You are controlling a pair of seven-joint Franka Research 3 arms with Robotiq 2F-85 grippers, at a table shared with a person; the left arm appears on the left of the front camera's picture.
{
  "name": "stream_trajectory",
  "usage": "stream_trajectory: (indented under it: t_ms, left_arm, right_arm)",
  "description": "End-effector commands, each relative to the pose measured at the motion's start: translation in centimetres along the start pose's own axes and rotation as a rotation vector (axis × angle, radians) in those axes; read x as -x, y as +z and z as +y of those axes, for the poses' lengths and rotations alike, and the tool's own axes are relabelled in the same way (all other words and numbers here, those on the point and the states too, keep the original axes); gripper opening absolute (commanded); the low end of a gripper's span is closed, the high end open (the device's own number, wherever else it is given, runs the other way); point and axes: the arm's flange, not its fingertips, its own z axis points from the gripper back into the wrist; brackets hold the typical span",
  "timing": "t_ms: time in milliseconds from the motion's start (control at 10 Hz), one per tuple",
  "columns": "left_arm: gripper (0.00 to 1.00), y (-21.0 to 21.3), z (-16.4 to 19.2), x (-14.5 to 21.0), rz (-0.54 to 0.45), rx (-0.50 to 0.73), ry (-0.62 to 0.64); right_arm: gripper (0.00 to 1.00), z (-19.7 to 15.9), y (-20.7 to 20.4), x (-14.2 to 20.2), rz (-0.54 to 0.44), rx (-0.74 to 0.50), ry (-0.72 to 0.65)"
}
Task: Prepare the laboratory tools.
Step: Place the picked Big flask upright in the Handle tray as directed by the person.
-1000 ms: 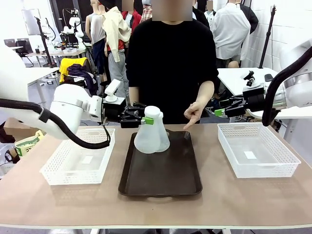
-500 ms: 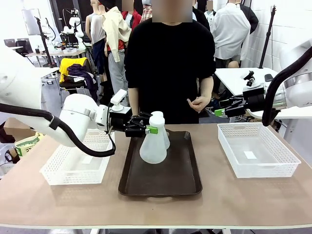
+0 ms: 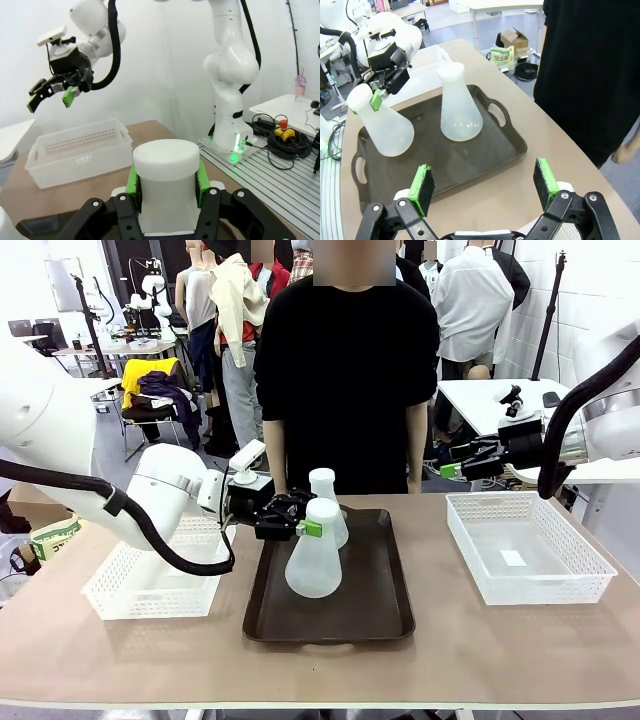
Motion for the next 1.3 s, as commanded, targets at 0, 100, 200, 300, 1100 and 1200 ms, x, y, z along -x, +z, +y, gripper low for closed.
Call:
stream_trajectory:
  t_ms: [0, 100, 200, 300, 1100, 1200]
  left_arm:
    - [0.00, 0.8, 0.7, 0.9, -0.022, 0.005, -0.016]
    - [0.00, 0.9, 0.9, 1.3, -0.026, -0.010, -0.006]
    - [0.00, 1.1, 1.1, 1.6, -0.032, -0.022, 0.017]
    - [0.00, 1.2, 1.1, 1.7, -0.043, -0.031, 0.035]
    - [1.00, 2.3, 0.5, 2.1, -0.017, -0.014, 0.120]
    - [1.00, 2.8, 0.1, 2.2, 0.001, -0.020, 0.133]
  right_arm:
    - [1.00, 0.1, 0.0, 0.0, 0.010, 0.000, -0.002]
    - [1.00, 0.1, 0.0, 0.0, 0.010, 0.000, -0.002]
    - [1.00, 0.1, 0.0, 0.0, 0.010, 0.000, -0.002]
    - [1.00, 0.1, 0.0, 0.0, 0.010, 0.000, -0.002]
    - [1.00, 0.1, 0.0, 0.0, 0.010, 0.000, -0.002]
    - [1.00, 0.1, 0.0, 0.0, 0.010, 0.000, -0.002]
